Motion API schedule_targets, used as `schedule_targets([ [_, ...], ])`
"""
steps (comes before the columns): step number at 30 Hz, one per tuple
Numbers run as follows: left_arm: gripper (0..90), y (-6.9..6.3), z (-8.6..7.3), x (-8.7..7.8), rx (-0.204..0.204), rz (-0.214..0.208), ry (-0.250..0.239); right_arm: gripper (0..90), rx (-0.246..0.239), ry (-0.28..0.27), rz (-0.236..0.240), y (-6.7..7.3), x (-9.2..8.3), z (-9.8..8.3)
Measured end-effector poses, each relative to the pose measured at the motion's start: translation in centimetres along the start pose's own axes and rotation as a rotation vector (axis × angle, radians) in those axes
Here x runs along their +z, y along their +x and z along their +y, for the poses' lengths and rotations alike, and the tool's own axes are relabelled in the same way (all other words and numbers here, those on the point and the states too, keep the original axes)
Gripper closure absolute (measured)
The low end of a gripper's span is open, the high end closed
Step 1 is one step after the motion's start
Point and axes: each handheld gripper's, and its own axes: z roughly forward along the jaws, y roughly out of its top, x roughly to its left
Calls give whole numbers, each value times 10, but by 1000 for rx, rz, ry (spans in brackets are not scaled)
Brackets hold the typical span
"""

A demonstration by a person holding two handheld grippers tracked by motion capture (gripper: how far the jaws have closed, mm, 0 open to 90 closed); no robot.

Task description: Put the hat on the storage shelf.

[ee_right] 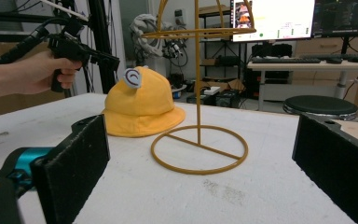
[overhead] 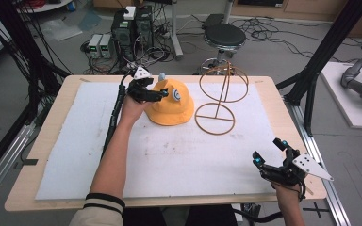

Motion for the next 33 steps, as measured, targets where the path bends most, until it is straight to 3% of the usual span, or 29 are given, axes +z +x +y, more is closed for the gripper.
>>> schedule_targets([
  [6, 271, 7, -16, 11, -20, -55, 57, 36, -5, 3, 0, -1, -2, -1],
  [15, 403, 9, -29, 17, -63, -96, 61, 36, -7, 9, -1, -1, -3, -2],
  [21, 535, 11, -33, 18, -92, -112, 65, 36, -2, 20, 5, 2, -1, -3],
  [27, 811, 7, -33, 20, -81, -139, 64, 36, -2, 23, 6, 2, -1, -3],
  [29, 863, 5, -34, 20, -97, -136, 69, 36, -3, 25, 7, 2, -1, -4],
  [33, 881, 5, -33, 19, -117, -137, 71, 36, -3, 24, 9, 3, 0, -4],
])
